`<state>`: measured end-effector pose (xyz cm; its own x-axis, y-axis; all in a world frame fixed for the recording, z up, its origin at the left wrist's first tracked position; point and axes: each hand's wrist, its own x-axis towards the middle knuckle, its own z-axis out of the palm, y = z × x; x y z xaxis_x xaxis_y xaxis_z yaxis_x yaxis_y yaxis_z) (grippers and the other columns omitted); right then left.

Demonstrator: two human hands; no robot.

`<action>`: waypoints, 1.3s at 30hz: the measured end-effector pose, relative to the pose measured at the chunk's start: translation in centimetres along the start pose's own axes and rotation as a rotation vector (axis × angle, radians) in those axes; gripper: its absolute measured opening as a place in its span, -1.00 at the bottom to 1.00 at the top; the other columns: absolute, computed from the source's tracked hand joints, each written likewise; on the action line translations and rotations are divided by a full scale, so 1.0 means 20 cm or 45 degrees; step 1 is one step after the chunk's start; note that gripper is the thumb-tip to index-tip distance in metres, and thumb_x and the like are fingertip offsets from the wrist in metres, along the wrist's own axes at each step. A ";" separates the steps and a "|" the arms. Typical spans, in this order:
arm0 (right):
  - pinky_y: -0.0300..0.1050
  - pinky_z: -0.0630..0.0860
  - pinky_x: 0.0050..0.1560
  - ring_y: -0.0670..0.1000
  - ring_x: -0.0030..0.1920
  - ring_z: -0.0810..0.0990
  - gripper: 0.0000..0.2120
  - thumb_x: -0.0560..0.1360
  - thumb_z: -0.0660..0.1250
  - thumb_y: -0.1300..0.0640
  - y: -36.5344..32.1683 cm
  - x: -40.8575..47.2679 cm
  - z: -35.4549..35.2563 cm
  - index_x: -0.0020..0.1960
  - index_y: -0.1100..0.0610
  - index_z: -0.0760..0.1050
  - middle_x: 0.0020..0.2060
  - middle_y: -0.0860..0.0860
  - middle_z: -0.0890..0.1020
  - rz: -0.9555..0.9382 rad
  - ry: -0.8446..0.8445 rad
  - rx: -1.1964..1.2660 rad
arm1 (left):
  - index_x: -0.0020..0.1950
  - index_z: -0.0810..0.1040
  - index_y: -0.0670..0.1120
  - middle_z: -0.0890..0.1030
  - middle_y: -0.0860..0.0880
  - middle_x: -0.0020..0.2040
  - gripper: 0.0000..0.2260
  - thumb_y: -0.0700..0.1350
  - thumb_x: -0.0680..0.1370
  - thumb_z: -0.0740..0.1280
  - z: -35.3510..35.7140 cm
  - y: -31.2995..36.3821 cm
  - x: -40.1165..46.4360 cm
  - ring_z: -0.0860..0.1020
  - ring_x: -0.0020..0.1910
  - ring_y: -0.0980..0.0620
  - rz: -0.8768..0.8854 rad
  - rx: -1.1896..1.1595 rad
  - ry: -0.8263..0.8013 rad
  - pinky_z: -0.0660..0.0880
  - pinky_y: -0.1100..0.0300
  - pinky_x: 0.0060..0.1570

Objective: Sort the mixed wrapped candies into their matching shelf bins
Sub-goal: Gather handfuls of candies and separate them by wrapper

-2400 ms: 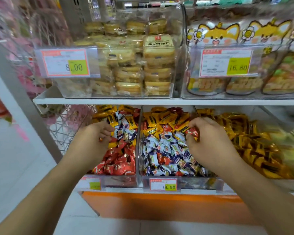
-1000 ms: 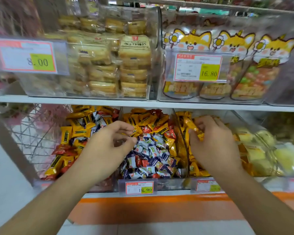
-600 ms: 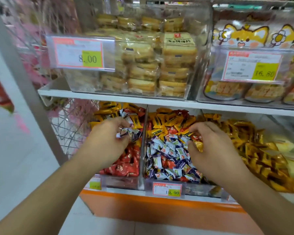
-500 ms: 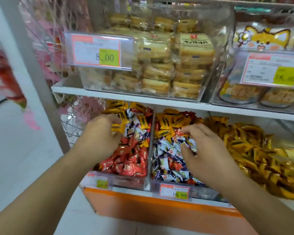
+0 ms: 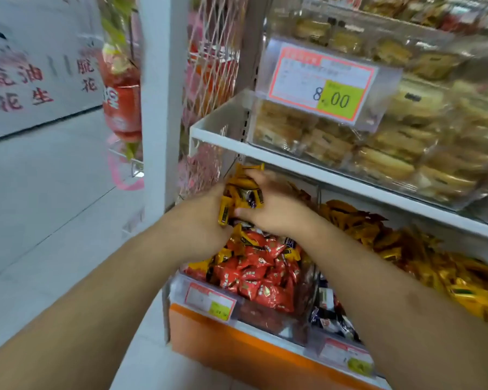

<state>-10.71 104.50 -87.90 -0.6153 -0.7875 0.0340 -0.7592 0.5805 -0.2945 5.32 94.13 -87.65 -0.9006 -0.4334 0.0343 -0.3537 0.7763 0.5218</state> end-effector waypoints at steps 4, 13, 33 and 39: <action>0.04 0.34 0.47 0.12 0.48 0.28 -0.16 0.29 0.43 -0.45 -0.01 0.11 0.07 0.50 -0.20 0.38 0.44 -0.04 0.37 0.035 -0.001 -0.020 | 0.45 0.30 0.14 0.61 0.02 0.03 -0.53 -0.09 0.57 0.34 -0.02 0.00 0.02 0.54 -0.25 0.10 -0.044 -0.126 -0.030 0.39 0.27 -0.41; -0.05 0.56 0.14 0.02 0.15 0.55 -0.61 0.47 0.52 0.05 -0.06 0.05 0.07 0.24 -0.10 0.51 0.17 -0.02 0.52 -0.134 0.010 0.111 | 0.49 0.31 0.14 0.61 0.00 0.03 -0.48 -0.18 0.57 0.30 -0.06 0.05 0.01 0.56 -0.27 0.07 -0.087 -0.171 -0.077 0.37 0.25 -0.47; 0.22 0.67 0.12 0.13 -0.04 0.75 -0.75 0.54 0.53 0.18 0.08 -0.46 -0.14 0.16 -0.07 0.71 -0.02 -0.05 0.76 0.202 0.367 1.215 | 0.27 0.60 0.05 0.65 0.13 0.13 -0.71 -0.01 0.55 0.49 0.05 0.27 -0.01 0.68 0.04 0.06 0.042 -0.935 0.103 0.61 0.02 0.14; -0.04 0.66 0.07 -0.03 -0.06 0.74 -0.77 0.55 0.51 0.19 0.23 -0.79 -0.24 0.11 -0.10 0.72 0.01 -0.13 0.74 0.258 0.448 1.099 | 0.05 0.65 -0.06 0.71 -0.05 -0.03 -0.89 -0.18 0.55 0.49 0.13 0.44 -0.07 0.73 -0.21 0.01 -0.036 -1.040 0.065 0.65 -0.06 0.05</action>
<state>-5.56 120.61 -85.28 -0.8533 -0.4999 0.1486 -0.2987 0.2349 -0.9250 2.85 102.80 -85.22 -0.8745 -0.4833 0.0405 -0.0626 0.1951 0.9788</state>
